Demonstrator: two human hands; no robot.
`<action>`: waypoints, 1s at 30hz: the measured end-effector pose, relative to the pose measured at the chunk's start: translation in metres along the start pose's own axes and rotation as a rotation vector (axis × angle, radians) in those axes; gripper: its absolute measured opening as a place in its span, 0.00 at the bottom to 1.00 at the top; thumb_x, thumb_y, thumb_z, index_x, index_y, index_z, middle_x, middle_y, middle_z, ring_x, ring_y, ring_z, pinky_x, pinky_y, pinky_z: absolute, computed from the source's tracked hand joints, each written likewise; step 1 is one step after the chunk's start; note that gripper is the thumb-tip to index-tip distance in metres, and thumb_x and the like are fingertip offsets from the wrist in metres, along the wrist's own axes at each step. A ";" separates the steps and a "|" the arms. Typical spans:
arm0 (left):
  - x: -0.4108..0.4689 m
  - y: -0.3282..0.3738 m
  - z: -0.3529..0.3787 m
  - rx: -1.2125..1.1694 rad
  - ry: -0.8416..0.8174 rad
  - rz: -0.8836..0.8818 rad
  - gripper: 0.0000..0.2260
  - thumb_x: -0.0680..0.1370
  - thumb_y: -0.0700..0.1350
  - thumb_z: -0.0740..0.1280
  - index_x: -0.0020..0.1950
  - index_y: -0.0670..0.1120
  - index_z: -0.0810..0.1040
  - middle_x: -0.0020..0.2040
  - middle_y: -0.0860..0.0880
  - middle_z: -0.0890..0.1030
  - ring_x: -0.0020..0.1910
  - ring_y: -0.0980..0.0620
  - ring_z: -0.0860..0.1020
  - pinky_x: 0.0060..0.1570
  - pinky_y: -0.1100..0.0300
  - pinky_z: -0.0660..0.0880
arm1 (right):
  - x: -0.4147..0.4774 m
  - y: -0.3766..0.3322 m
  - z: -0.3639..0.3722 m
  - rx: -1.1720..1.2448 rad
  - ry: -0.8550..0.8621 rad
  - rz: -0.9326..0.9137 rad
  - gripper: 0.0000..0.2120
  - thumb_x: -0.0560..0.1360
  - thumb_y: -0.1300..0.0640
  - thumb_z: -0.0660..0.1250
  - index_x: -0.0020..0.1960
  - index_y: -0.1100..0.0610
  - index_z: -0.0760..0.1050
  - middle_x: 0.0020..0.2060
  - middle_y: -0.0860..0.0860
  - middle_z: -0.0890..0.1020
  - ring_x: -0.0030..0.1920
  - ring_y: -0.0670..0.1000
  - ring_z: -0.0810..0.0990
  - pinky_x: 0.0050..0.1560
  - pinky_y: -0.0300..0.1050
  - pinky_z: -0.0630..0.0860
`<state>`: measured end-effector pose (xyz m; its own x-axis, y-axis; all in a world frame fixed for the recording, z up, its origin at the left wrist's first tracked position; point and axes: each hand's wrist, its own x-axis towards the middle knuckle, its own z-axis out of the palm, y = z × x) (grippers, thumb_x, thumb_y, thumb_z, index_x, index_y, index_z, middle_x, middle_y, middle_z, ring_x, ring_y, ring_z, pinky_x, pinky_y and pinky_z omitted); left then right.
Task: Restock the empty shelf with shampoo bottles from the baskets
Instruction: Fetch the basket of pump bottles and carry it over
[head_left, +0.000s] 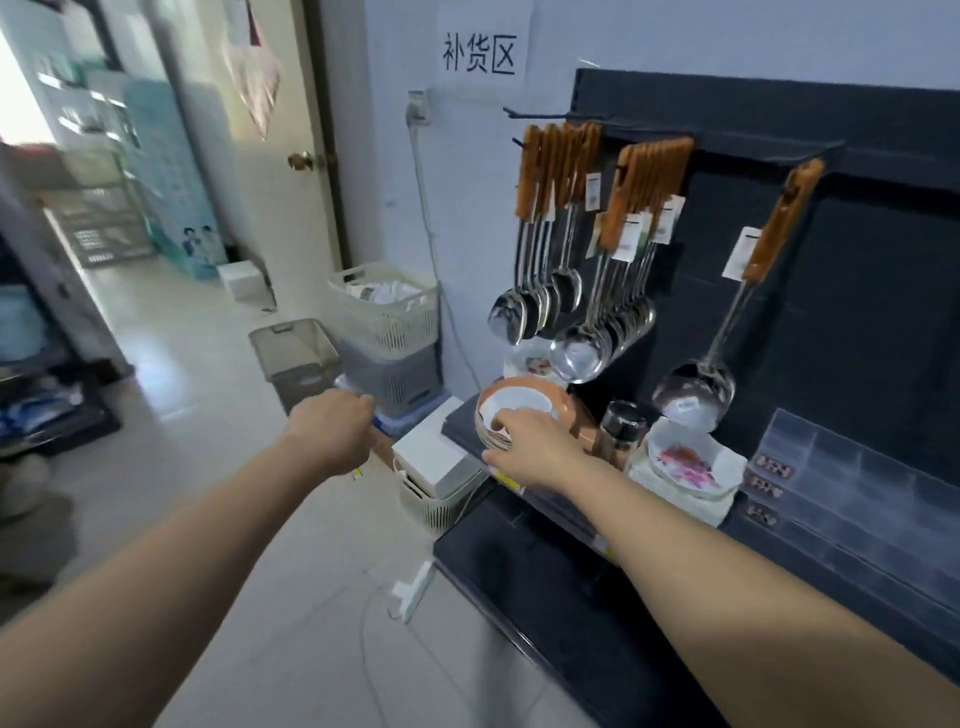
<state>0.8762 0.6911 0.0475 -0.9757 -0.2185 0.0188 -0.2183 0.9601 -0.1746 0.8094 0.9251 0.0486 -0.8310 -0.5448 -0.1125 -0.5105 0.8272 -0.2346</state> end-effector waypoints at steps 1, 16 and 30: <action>0.009 -0.008 0.001 0.000 -0.003 -0.020 0.16 0.77 0.50 0.64 0.64 0.50 0.73 0.58 0.50 0.78 0.59 0.48 0.77 0.50 0.53 0.76 | 0.017 -0.005 -0.003 0.005 0.000 -0.025 0.20 0.78 0.47 0.64 0.66 0.56 0.71 0.63 0.56 0.76 0.63 0.59 0.73 0.60 0.52 0.73; 0.112 -0.083 0.024 -0.008 -0.083 -0.335 0.15 0.79 0.53 0.62 0.60 0.44 0.73 0.57 0.45 0.77 0.59 0.44 0.75 0.50 0.52 0.74 | 0.243 -0.042 -0.018 -0.173 -0.067 -0.325 0.21 0.78 0.46 0.63 0.66 0.57 0.70 0.62 0.56 0.74 0.63 0.59 0.72 0.59 0.54 0.74; 0.221 -0.212 0.068 -0.028 -0.105 -0.406 0.15 0.80 0.53 0.62 0.59 0.44 0.73 0.57 0.45 0.77 0.58 0.44 0.75 0.50 0.51 0.74 | 0.418 -0.110 0.009 -0.233 -0.096 -0.366 0.19 0.77 0.46 0.65 0.63 0.55 0.71 0.58 0.54 0.78 0.57 0.56 0.76 0.55 0.52 0.77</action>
<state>0.7083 0.4269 0.0216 -0.8033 -0.5953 -0.0197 -0.5866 0.7964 -0.1471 0.5202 0.6056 0.0185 -0.5673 -0.8089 -0.1545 -0.8128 0.5801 -0.0532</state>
